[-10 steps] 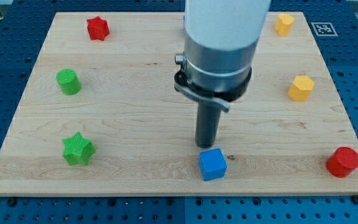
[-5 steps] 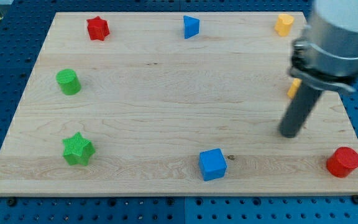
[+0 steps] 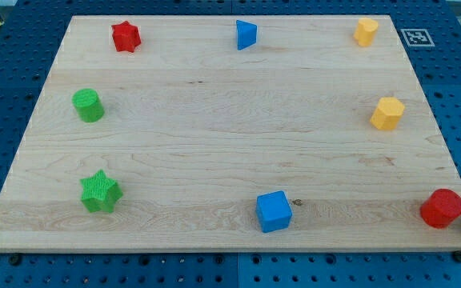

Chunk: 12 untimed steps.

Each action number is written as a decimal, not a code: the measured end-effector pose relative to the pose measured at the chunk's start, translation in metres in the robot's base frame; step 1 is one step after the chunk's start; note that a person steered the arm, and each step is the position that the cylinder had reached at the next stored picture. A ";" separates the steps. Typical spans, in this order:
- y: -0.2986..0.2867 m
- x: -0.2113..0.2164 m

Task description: Move red circle into yellow hexagon

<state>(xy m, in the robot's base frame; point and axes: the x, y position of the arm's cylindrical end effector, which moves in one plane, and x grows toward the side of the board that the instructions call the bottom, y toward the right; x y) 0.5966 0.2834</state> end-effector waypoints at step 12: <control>-0.069 -0.020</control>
<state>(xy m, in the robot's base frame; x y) 0.5763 0.2141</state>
